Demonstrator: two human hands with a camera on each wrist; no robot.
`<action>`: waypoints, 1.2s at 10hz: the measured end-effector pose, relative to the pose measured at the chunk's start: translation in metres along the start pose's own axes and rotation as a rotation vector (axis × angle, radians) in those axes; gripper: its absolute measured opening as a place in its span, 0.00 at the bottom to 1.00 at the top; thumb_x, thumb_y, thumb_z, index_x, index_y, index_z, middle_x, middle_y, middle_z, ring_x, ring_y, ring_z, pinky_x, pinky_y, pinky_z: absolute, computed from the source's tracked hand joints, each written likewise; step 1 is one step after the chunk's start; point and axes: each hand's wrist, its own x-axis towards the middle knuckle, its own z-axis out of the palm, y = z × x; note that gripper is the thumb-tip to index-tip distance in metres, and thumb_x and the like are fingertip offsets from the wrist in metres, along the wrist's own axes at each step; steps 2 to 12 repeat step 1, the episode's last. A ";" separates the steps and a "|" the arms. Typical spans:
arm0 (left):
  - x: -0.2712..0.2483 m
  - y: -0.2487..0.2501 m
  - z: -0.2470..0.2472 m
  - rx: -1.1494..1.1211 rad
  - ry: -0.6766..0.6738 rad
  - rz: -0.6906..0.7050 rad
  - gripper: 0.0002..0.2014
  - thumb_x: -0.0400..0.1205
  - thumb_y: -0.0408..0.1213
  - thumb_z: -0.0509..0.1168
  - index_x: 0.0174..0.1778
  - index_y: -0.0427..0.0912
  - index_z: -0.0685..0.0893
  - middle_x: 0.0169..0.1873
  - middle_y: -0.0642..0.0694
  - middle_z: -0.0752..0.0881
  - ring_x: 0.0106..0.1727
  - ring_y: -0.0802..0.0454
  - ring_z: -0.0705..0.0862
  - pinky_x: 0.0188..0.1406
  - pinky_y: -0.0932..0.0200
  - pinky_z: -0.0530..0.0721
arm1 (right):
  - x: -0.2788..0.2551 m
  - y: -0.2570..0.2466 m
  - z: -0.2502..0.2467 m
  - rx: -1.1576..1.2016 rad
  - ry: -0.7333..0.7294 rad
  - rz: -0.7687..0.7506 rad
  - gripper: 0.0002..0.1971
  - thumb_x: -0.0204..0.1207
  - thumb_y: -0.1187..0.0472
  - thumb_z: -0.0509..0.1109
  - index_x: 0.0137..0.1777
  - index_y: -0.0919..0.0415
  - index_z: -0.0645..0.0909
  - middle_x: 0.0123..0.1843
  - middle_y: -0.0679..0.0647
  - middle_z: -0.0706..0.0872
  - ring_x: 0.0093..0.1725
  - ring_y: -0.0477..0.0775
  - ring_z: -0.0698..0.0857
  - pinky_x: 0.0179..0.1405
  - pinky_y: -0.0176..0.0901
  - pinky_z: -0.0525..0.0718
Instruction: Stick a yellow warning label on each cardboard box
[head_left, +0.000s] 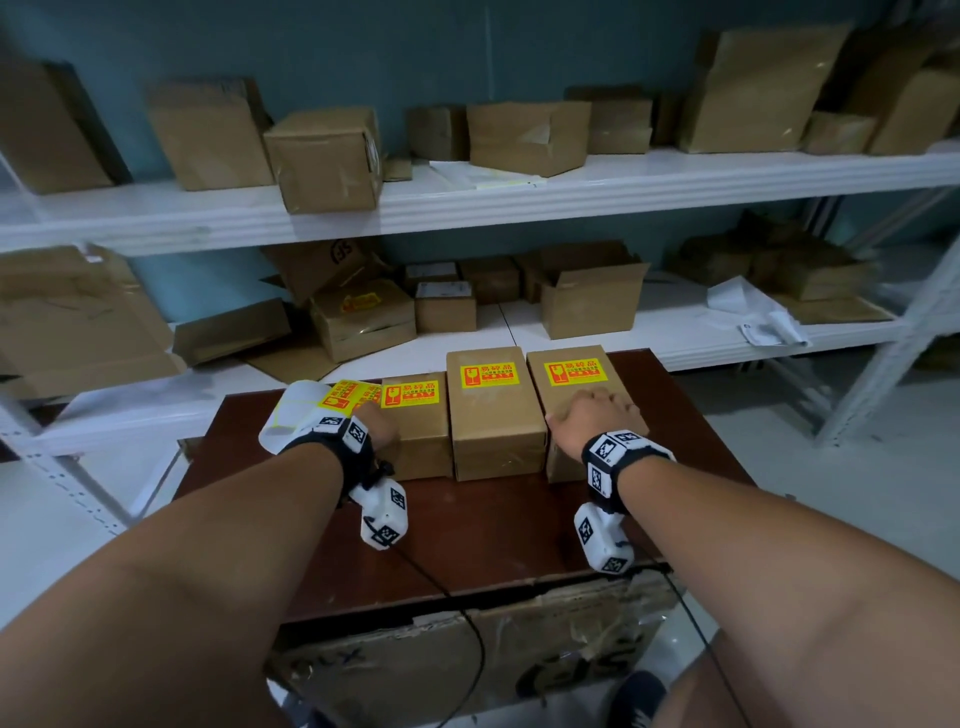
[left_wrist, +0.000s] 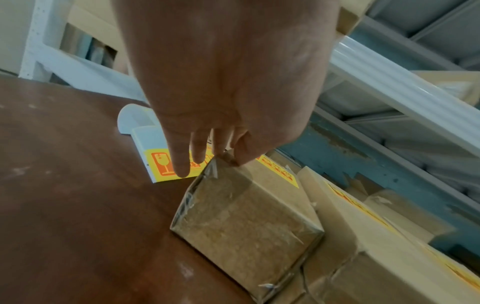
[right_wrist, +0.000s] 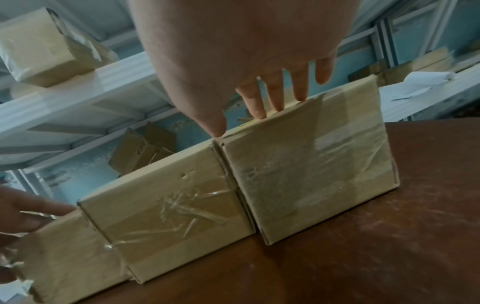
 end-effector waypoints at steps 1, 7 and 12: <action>-0.030 0.025 -0.026 0.047 0.095 0.065 0.10 0.79 0.39 0.69 0.50 0.36 0.87 0.50 0.41 0.89 0.45 0.44 0.84 0.44 0.50 0.84 | 0.006 -0.013 -0.003 0.034 0.003 -0.028 0.28 0.85 0.40 0.55 0.72 0.60 0.79 0.76 0.60 0.77 0.77 0.67 0.70 0.77 0.64 0.67; -0.030 0.025 -0.026 0.047 0.095 0.065 0.10 0.79 0.39 0.69 0.50 0.36 0.87 0.50 0.41 0.89 0.45 0.44 0.84 0.44 0.50 0.84 | 0.006 -0.013 -0.003 0.034 0.003 -0.028 0.28 0.85 0.40 0.55 0.72 0.60 0.79 0.76 0.60 0.77 0.77 0.67 0.70 0.77 0.64 0.67; -0.030 0.025 -0.026 0.047 0.095 0.065 0.10 0.79 0.39 0.69 0.50 0.36 0.87 0.50 0.41 0.89 0.45 0.44 0.84 0.44 0.50 0.84 | 0.006 -0.013 -0.003 0.034 0.003 -0.028 0.28 0.85 0.40 0.55 0.72 0.60 0.79 0.76 0.60 0.77 0.77 0.67 0.70 0.77 0.64 0.67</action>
